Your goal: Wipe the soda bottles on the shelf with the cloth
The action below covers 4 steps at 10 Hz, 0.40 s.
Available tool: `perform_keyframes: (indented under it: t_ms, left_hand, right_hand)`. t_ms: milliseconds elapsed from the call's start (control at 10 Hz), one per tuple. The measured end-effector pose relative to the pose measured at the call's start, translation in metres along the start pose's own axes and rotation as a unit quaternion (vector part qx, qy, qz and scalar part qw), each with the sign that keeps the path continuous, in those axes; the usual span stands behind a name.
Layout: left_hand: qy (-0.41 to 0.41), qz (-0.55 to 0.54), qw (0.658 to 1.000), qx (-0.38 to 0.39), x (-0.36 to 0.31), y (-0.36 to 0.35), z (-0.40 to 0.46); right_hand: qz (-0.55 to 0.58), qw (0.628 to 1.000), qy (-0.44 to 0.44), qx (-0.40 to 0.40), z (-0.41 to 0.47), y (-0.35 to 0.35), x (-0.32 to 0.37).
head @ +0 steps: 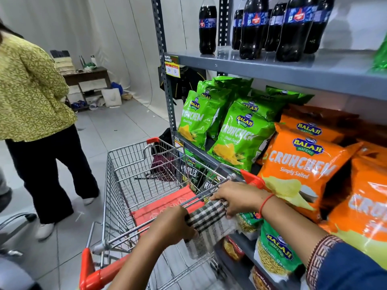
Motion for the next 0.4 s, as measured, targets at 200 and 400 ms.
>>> perform_keyframes:
  t_ms: [200, 400]
  left_hand:
    - [0.005, -0.014, 1.0, 0.015, -0.001, -0.003, -0.004]
    - [-0.025, 0.086, 0.993, -0.071, -0.022, 0.043, -0.01]
  right_hand:
    - [0.028, 0.999, -0.021, -0.013, -0.004, -0.005, -0.001]
    - [0.1, 0.992, -0.064, -0.041, -0.023, 0.015, -0.011]
Point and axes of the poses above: each hand's wrist, its own z-axis towards the middle knuckle, its own y-axis out of the back of the hand, x = y × z, the point moved 6 cm from there along z, towards the middle knuckle, and after that the axes turned 1 degree about -y, right-handed, at the moved point
